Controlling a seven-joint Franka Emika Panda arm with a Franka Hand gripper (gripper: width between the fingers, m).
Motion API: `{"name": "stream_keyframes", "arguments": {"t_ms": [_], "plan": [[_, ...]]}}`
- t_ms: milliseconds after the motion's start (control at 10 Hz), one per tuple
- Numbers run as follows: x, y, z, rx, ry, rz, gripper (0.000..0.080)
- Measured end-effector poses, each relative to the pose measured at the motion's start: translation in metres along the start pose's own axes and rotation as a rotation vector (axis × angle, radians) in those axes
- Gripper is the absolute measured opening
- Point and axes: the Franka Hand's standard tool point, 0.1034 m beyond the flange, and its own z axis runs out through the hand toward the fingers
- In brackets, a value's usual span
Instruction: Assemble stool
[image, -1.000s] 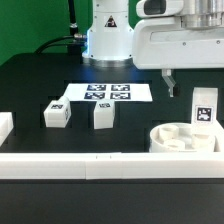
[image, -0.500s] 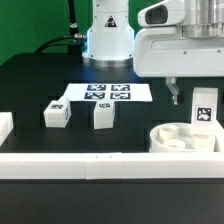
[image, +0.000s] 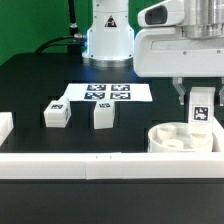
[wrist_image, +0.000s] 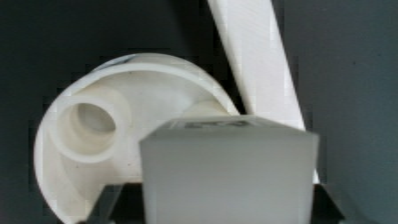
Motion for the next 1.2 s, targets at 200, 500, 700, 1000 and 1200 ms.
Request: {"name": "stream_keyframes", "arguments": {"t_ms": [200, 500, 700, 1000, 1200], "plan": [[-0.0015, -0.0051, 0.0007, 0.028, -0.001, 0.272, 0.0335], [-0.0062, -0.0097, 0.0027, 0.05, -0.015, 0.642, 0.0337], [-0.0057, -0.0111, 0.0029, 0.056, -0.015, 0.772, 0.0337], [-0.0058, -0.0113, 0.0029, 0.062, -0.025, 0.903, 0.0337], [-0.0038, -0.0085, 0.0029, 0.102, -0.042, 1.123, 0.0337]]}}
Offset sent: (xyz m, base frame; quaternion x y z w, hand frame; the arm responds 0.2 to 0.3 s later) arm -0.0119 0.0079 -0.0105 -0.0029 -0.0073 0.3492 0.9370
